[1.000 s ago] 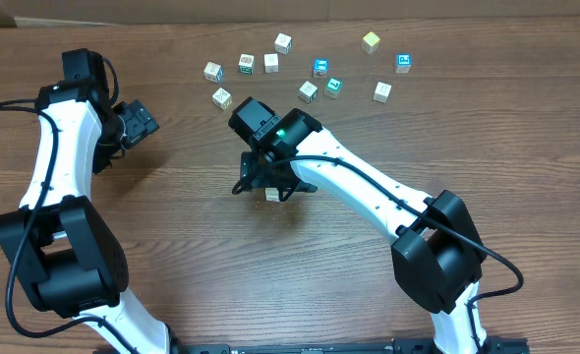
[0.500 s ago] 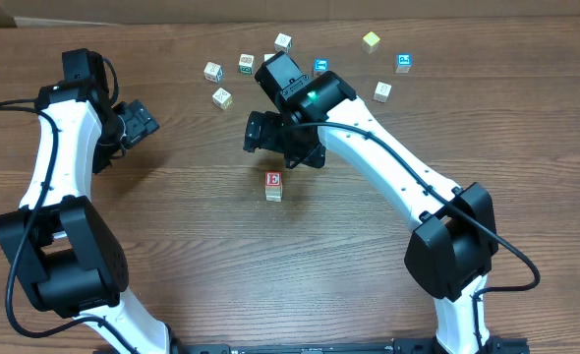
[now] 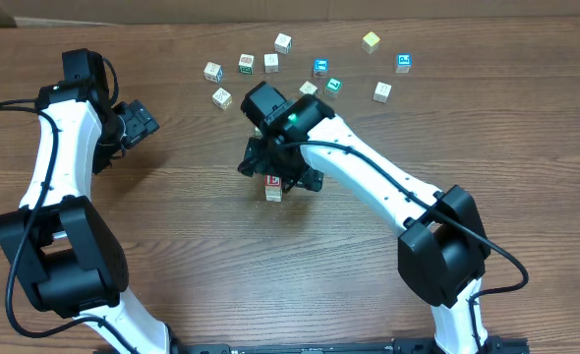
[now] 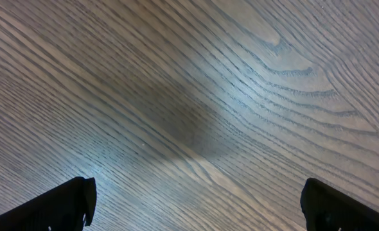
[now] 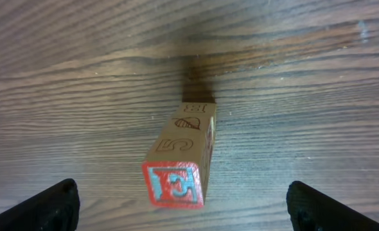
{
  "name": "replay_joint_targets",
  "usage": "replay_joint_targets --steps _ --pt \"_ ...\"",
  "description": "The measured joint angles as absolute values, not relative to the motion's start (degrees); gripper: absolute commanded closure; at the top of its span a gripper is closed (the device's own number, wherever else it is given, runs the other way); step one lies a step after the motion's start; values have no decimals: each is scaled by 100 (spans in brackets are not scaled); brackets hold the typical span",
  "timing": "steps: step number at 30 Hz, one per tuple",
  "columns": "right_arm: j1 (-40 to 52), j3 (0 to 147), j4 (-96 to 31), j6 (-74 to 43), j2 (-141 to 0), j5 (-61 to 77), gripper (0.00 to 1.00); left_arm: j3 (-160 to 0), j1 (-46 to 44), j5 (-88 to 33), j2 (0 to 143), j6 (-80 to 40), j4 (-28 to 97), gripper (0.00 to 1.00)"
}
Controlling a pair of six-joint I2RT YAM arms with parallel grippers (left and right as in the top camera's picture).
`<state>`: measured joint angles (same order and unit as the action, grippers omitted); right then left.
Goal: Form a tower
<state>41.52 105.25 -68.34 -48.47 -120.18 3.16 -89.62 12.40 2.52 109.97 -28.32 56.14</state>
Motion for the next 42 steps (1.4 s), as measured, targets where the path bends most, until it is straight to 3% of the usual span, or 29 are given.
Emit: replay_joint_targets --steps 6,15,18,20,28,31,42 --pt "4281 10243 -6674 -4864 -12020 -5 6 -8962 1240 255 10997 -2832 5614 1" --pt "4364 9800 -6099 -4746 -12020 -222 19 -8962 1240 252 10997 -2829 5614 1" --pt "4388 9791 -5787 -4388 -12022 -281 15 -8962 1240 252 10997 -2829 5614 0" --pt "4418 9791 -5763 -4209 -12022 -307 0 -8962 1240 252 10997 -2829 5614 1" --pt "4344 9789 -5509 -3846 -12022 49 0 -8962 1240 252 10997 -2829 5614 0" --pt "4200 9789 -5531 -3909 -12022 270 14 -8962 1240 252 10997 -2832 5614 0" --pt "4552 9786 -5734 -4187 -12084 -412 25 -8962 1240 252 10997 -2829 5614 1"
